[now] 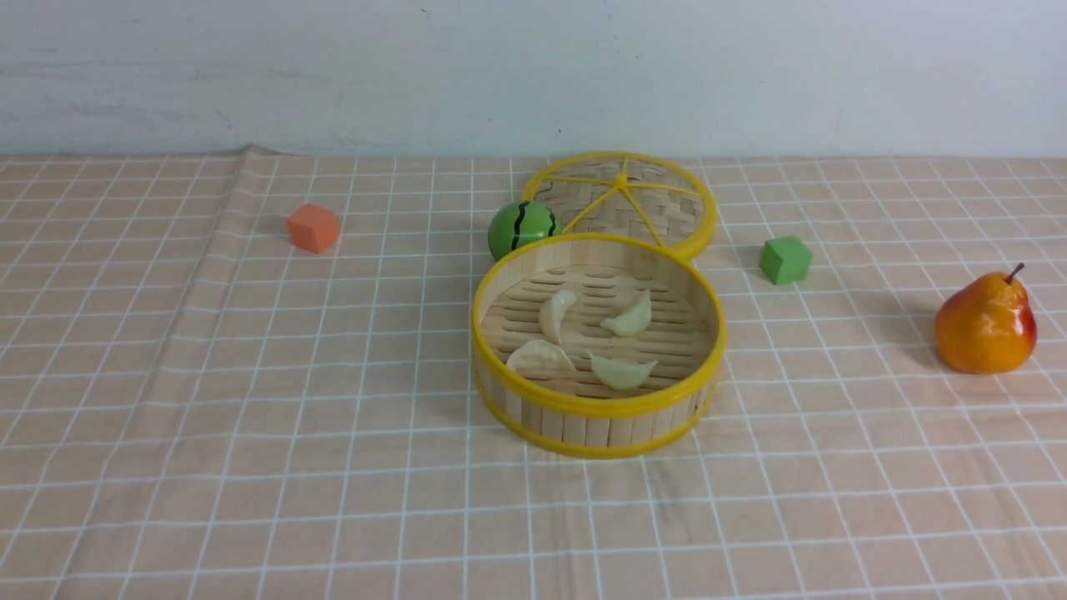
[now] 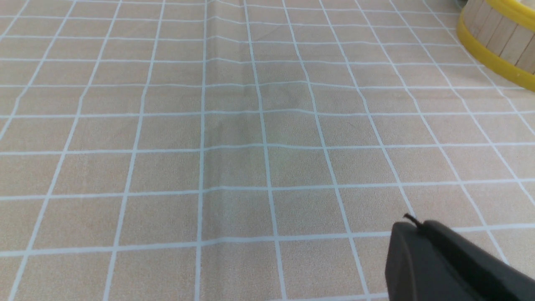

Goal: Put the dumplings into the steamer on the table with the brown tablecloth.

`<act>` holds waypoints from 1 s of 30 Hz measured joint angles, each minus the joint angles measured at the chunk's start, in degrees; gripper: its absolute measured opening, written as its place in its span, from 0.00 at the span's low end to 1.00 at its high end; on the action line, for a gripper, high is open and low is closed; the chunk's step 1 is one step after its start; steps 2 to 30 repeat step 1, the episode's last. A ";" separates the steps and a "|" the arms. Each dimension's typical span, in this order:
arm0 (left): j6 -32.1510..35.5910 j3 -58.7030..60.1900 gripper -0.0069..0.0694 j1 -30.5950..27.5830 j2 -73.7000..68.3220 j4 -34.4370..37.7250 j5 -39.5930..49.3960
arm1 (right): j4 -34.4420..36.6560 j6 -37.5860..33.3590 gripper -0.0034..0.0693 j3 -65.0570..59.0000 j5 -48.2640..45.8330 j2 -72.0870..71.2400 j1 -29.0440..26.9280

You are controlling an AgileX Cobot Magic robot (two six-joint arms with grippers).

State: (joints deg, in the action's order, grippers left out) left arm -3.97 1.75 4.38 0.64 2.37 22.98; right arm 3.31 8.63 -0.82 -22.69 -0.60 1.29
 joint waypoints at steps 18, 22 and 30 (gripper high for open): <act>0.00 0.00 0.08 0.00 0.00 0.00 0.00 | 0.00 0.00 0.22 0.00 0.00 0.00 0.00; 0.00 0.00 0.08 0.00 0.00 0.00 0.00 | 0.00 0.00 0.22 0.00 0.00 0.00 0.00; 0.00 0.00 0.08 0.00 0.00 0.00 0.00 | 0.00 0.00 0.22 0.00 0.00 0.00 0.00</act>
